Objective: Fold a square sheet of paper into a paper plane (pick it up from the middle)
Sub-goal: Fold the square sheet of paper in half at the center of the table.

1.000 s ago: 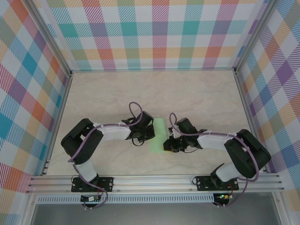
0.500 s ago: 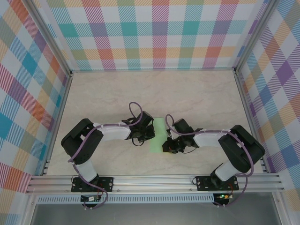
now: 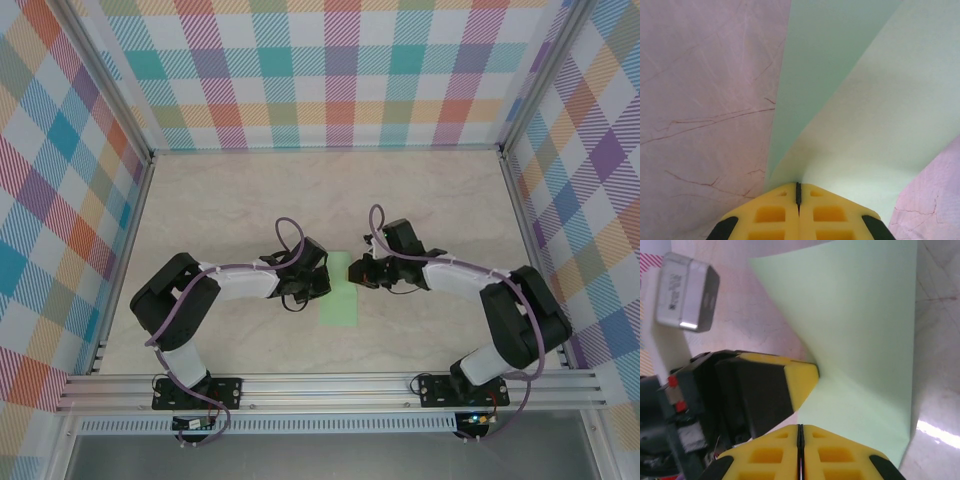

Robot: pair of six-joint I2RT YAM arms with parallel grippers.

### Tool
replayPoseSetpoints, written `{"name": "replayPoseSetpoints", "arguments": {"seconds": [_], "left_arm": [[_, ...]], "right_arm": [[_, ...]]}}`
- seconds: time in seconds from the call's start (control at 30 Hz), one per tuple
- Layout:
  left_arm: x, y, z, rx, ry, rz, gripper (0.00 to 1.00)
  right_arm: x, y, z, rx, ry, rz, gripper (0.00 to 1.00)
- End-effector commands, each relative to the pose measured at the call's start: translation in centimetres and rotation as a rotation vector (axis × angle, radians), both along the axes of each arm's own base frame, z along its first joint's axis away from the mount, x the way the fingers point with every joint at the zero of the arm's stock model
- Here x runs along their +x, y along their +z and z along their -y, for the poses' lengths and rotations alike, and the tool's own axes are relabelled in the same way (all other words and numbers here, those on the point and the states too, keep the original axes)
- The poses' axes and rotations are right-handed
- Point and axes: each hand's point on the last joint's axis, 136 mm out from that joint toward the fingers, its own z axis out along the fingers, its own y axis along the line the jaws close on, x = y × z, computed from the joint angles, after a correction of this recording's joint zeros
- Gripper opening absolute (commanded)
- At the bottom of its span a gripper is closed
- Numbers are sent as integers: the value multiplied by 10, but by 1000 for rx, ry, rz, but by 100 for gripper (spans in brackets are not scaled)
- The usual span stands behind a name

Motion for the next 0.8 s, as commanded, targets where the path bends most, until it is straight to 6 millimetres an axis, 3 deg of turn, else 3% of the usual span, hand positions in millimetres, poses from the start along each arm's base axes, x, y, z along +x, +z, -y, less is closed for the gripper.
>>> {"name": "replayPoseSetpoints", "arguments": {"seconds": [0.0,0.37,0.47,0.57,0.77], "left_arm": [[-30,-33,-29,143,-15,-94,0],[-33,-37,-33,154,-15,-99,0],[-33,-37,-33,154,-15,-99,0],[-33,-38,-33,158,-16,-100,0],[-34,-38,-35,163,-16,-102,0]], "right_arm": [[3,-7,-6,14,46,-4,10],[-3,-63,13,-144,31,-73,9],[-6,-69,14,-152,38,-92,9],[-4,-58,9,-127,50,-88,9],[15,-14,-4,-36,60,-10,10]]}}
